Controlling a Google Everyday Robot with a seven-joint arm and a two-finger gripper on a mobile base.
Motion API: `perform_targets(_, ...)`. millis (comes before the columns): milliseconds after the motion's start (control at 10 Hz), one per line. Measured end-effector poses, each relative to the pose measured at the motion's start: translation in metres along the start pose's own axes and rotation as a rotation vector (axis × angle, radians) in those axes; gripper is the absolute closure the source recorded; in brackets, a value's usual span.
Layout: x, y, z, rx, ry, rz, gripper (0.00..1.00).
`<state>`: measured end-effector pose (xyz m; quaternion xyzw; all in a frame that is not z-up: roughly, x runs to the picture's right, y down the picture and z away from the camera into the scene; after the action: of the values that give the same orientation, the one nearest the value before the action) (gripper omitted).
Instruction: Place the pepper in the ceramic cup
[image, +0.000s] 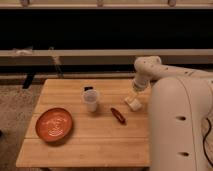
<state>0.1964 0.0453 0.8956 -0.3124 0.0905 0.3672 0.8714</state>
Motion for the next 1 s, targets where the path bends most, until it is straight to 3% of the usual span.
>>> perform_targets(800, 0.001, 0.001, 0.002, -0.002, 0.002, -0.006, 0.20)
perform_targets(1000, 0.005, 0.013, -0.005, -0.010, -0.002, -0.029, 0.20)
